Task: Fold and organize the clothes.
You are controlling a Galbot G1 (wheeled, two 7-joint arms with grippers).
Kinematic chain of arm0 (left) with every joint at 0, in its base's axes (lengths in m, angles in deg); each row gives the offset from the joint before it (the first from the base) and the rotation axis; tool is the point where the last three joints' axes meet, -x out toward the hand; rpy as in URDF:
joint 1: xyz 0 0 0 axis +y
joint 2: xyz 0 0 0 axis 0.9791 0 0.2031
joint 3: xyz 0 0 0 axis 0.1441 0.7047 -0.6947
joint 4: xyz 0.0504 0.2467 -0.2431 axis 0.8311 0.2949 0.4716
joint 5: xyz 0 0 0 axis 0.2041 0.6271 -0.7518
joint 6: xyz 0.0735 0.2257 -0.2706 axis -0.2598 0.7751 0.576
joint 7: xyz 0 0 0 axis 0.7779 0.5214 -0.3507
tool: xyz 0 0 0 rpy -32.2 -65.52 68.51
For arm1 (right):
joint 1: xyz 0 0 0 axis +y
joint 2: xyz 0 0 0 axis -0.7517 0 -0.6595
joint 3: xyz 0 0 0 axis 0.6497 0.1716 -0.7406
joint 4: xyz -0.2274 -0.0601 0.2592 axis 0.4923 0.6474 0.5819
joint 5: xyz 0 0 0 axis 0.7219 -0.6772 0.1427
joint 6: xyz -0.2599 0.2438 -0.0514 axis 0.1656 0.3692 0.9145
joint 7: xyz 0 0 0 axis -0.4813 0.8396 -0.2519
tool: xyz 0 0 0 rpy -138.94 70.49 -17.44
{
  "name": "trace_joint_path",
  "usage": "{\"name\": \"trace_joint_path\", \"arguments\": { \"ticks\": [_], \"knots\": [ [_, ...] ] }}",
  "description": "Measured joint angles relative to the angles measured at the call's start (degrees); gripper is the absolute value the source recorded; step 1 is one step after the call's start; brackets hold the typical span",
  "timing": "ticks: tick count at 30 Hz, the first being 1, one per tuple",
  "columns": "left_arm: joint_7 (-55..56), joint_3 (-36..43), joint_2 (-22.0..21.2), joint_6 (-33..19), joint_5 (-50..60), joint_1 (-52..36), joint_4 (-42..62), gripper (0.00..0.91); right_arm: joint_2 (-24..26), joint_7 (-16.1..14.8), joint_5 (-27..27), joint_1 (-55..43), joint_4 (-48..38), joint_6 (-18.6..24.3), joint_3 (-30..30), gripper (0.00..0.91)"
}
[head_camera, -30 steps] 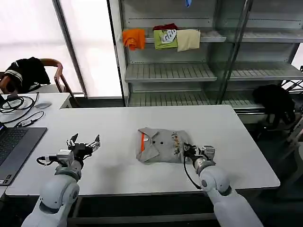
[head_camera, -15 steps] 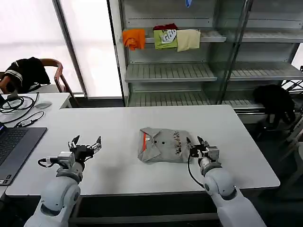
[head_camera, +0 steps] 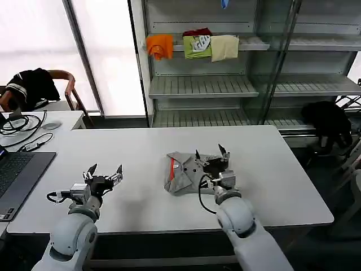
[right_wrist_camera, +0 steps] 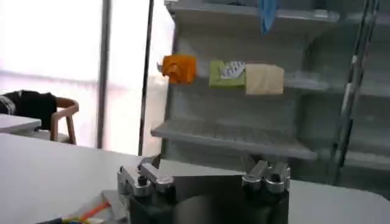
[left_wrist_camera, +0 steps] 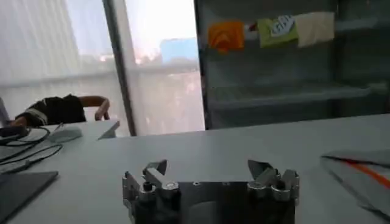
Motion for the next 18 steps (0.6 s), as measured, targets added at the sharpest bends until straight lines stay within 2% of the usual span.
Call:
{"name": "trace_joint_path", "arguments": {
  "ticks": [10,18],
  "knots": [
    [-0.4,-0.1,-0.1,0.0,-0.1,0.6,0.4,0.907,-7.4,2.9,2.6,-2.6,-8.4,1.1,3.8,0.907],
    [-0.7,-0.1,0.2,0.0,-0.3,0.7,1.0,0.907,-11.3,5.8,0.5,-4.5,-13.9,-2.6,4.9,0.907]
  ]
}}
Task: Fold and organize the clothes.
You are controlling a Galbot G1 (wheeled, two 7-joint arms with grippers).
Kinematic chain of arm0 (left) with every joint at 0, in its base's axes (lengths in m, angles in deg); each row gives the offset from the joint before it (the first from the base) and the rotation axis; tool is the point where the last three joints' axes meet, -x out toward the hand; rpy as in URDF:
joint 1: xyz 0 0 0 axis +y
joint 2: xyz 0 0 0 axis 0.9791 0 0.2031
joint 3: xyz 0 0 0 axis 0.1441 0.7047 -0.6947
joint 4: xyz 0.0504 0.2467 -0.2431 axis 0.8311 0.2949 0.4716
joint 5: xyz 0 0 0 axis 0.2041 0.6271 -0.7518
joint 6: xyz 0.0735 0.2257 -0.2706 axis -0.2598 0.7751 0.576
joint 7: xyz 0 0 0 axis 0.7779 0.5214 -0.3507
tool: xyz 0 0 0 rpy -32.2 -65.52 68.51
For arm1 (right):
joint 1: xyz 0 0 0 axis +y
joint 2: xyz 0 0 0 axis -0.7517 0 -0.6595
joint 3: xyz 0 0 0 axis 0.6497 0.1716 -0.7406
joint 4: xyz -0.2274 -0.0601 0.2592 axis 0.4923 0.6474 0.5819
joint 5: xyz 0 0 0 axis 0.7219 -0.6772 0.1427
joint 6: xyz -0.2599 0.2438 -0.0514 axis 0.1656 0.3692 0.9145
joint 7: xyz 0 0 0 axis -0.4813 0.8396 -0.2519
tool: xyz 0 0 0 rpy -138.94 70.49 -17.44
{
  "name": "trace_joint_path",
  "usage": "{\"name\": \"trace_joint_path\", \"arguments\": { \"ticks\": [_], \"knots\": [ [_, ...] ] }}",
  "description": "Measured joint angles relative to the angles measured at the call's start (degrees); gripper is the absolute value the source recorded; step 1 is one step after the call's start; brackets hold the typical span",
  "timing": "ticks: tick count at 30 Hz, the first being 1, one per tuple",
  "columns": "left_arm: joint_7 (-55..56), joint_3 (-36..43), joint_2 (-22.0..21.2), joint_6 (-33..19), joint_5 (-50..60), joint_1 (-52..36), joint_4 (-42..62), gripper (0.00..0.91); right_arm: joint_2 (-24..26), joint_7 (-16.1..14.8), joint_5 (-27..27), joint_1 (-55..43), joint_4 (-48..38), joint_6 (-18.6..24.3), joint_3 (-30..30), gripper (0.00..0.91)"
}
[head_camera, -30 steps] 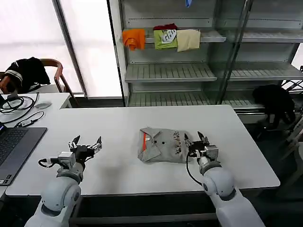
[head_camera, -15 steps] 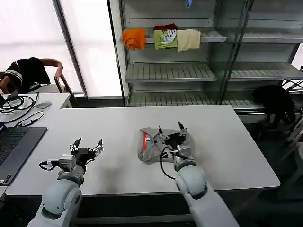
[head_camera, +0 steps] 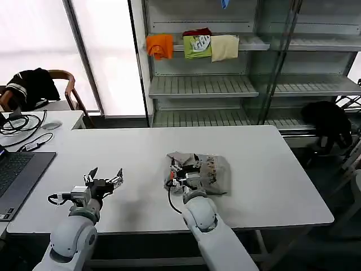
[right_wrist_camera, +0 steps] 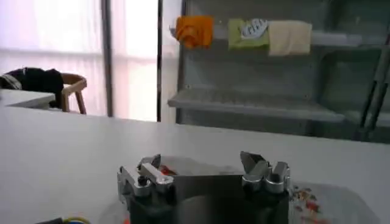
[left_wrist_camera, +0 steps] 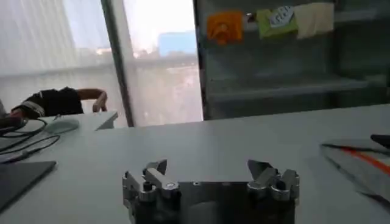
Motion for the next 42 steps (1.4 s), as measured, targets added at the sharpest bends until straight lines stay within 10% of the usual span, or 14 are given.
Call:
{"name": "trace_joint_path", "arguments": {
  "ticks": [18,42],
  "knots": [
    [-0.2,0.0,0.1,0.0,-0.5,0.7,0.4,0.907,-2.7,2.6,-5.1,-1.6,-6.2,-3.7,-1.2,0.907],
    [0.1,1.2,-1.2,0.0,-0.3,1.9,-0.9,0.907,5.0,3.9,-8.4,3.6,10.8,-7.2,-4.7,0.907]
  ]
}}
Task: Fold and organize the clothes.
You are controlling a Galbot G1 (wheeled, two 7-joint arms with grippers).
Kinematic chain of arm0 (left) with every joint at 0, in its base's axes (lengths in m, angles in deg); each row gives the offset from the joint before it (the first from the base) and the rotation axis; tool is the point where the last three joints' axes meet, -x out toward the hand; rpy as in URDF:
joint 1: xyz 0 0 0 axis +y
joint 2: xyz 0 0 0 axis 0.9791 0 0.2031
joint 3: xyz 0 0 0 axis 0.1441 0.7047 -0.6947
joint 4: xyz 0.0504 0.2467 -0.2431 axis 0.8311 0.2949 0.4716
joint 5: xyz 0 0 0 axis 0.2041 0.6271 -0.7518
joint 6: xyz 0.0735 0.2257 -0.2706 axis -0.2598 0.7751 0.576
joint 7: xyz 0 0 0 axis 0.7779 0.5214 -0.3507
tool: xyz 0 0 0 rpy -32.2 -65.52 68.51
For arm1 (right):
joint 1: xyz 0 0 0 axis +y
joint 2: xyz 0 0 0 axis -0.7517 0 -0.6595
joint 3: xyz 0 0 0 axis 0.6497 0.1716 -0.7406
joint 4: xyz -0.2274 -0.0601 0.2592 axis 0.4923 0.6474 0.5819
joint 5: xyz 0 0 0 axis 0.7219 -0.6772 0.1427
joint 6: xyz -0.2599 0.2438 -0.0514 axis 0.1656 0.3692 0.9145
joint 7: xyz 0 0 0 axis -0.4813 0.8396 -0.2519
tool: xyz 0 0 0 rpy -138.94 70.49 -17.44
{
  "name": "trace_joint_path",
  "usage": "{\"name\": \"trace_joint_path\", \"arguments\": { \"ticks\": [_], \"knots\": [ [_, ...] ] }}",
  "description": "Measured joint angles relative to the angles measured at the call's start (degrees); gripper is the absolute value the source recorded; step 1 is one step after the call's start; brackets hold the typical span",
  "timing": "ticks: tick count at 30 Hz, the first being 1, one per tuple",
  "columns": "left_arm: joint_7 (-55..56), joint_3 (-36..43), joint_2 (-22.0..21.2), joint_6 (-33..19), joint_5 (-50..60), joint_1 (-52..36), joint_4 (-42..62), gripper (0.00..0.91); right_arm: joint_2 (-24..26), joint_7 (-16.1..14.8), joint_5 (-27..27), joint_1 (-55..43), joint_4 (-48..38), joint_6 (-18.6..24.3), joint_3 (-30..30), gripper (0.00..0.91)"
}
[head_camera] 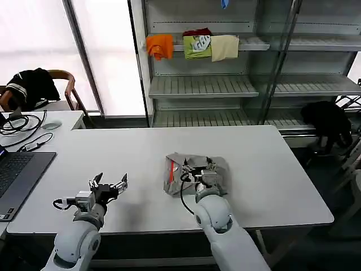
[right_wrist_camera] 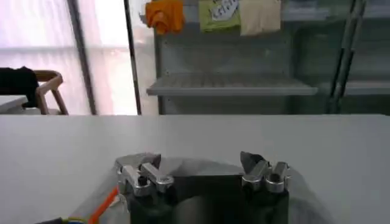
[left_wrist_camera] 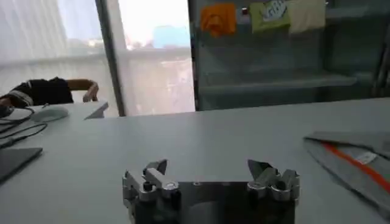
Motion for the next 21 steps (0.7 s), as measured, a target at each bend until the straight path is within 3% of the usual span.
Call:
{"name": "trace_joint_path", "arguments": {
  "ticks": [10,21],
  "knots": [
    [-0.1,0.9,-1.2,0.0,0.7,0.5,0.1,0.907,3.4,1.0,-4.9,2.7,2.5,-0.7,-3.8,0.907],
    [-0.2,0.5,-1.2,0.0,0.7,1.4,-0.2,0.907,3.6,0.5,-7.4,2.9,0.7,-0.3,-5.5,0.907]
  ]
}}
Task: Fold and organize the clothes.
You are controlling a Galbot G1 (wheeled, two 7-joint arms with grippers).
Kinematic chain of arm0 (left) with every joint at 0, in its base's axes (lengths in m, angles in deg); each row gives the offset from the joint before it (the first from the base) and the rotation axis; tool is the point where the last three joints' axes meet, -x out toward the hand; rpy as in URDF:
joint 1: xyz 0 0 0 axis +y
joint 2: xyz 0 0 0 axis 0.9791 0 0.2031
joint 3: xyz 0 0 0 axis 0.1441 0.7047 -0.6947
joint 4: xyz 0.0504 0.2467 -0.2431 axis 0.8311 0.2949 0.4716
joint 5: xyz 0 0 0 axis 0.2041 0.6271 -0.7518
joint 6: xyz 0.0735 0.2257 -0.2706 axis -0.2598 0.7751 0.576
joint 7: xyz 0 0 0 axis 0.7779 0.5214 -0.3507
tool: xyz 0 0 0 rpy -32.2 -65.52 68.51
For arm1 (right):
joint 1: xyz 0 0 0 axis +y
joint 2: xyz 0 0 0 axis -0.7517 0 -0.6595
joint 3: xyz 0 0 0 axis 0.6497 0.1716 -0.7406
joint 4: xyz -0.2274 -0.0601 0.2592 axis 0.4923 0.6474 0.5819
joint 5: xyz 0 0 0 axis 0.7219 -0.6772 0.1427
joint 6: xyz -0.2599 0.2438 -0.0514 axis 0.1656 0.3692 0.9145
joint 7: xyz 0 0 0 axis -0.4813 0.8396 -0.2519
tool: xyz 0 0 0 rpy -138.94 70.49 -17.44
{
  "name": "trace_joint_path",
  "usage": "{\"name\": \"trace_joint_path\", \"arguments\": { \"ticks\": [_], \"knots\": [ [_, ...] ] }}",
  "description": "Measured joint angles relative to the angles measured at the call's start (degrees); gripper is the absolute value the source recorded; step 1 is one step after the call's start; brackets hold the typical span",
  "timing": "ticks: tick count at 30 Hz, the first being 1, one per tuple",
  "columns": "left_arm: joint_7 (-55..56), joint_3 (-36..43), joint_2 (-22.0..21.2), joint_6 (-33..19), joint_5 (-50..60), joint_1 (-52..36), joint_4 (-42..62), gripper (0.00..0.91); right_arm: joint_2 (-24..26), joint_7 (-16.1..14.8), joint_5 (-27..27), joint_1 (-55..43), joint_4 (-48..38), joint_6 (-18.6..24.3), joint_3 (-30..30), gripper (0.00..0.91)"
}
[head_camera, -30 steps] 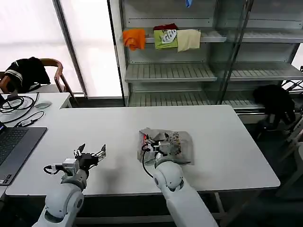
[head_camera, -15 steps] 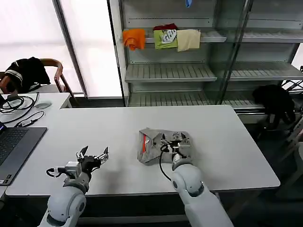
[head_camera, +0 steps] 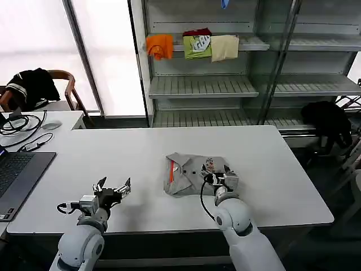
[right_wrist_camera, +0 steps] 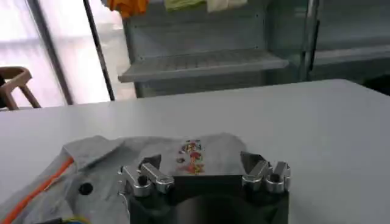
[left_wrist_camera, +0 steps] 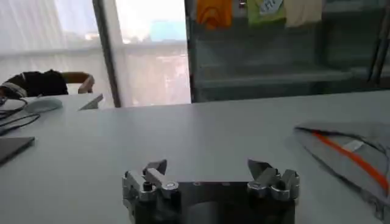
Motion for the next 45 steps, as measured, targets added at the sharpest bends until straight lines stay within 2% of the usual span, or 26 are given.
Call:
{"name": "trace_joint_path", "arguments": {
  "ticks": [13,30,35,45],
  "knots": [
    [-0.3,-0.2,0.1,0.0,-0.1,0.2,0.0,0.907,-0.1,-0.8,-1.6,-0.2,-1.9,-0.1,-0.8,0.907],
    [-0.5,-0.4,-0.2,0.0,-0.1,0.5,0.0,0.907,0.6,-1.3,-2.2,1.2,-0.1,-0.1,-1.8,0.907],
    [-0.2,-0.5,-0.8,0.0,0.1,0.7,-0.6,0.907,1.6,-1.4,-0.5,1.5,3.4,0.8,-2.7,0.907],
    [0.9,-0.6,-3.7,-1.0,1.5,1.3,-4.2,0.907,5.5,-2.7,6.6,3.9,10.8,3.4,-5.8,0.907]
  ]
}}
